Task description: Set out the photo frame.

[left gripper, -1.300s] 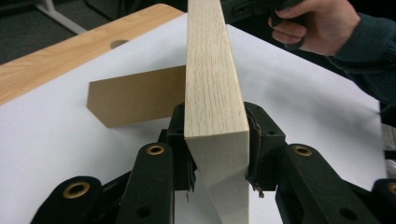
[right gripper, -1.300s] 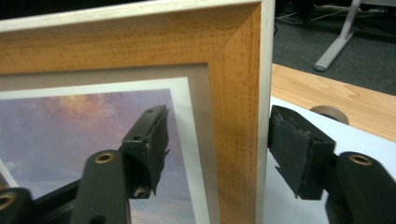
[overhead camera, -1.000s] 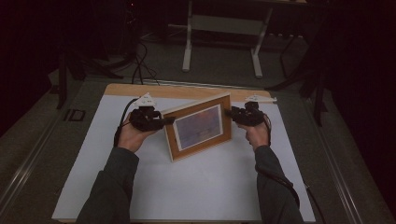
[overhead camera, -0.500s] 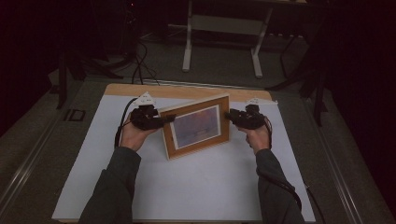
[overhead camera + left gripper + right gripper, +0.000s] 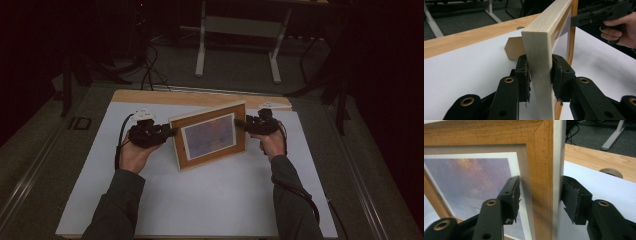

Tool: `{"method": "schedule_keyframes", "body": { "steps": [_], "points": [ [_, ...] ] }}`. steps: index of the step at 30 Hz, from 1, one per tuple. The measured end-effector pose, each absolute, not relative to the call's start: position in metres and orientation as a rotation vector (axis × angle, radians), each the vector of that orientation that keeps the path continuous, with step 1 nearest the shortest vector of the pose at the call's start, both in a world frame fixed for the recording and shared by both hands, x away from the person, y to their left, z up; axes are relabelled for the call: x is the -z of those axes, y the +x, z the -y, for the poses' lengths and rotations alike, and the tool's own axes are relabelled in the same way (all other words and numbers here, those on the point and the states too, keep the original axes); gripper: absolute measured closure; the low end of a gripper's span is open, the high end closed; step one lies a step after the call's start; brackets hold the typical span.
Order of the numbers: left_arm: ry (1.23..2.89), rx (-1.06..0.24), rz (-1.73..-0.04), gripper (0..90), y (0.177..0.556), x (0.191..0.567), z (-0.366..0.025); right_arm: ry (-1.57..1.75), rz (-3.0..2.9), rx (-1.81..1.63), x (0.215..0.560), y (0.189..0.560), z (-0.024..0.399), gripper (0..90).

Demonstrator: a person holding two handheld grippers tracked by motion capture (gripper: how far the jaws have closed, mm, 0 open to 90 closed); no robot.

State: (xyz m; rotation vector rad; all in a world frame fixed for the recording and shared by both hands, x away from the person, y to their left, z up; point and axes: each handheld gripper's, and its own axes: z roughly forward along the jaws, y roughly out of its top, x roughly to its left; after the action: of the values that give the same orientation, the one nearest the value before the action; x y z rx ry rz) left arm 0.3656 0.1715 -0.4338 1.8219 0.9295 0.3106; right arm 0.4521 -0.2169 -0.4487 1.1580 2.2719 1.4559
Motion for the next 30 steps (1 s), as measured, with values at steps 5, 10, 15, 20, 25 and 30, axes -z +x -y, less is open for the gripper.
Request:
{"method": "schedule_keyframes", "body": {
  "steps": [5,10,15,20,25,30],
  "points": [
    [1.804,-0.285,-0.94,70.0,0.374,0.435,-0.174,1.157,-2.274,-1.425,0.448,0.445,0.221,57.3],
    [1.784,-0.285,-0.939,68.2,0.381,0.437,-0.174,1.166,-2.241,-1.413,0.449,0.428,0.226,61.3],
    [1.771,-0.285,-0.92,66.8,0.389,0.439,-0.173,1.176,-2.207,-1.403,0.451,0.416,0.228,61.6],
    [1.746,-0.262,-0.913,66.0,0.395,0.442,-0.172,1.165,-2.215,-1.393,0.45,0.407,0.231,61.9],
    [1.724,-0.242,-0.917,65.6,0.401,0.444,-0.172,1.161,-2.217,-1.382,0.45,0.401,0.233,62.3],
    [1.728,-0.249,-0.925,65.1,0.402,0.444,-0.171,1.15,-2.226,-1.386,0.451,0.397,0.235,63.0]
  ]
}}
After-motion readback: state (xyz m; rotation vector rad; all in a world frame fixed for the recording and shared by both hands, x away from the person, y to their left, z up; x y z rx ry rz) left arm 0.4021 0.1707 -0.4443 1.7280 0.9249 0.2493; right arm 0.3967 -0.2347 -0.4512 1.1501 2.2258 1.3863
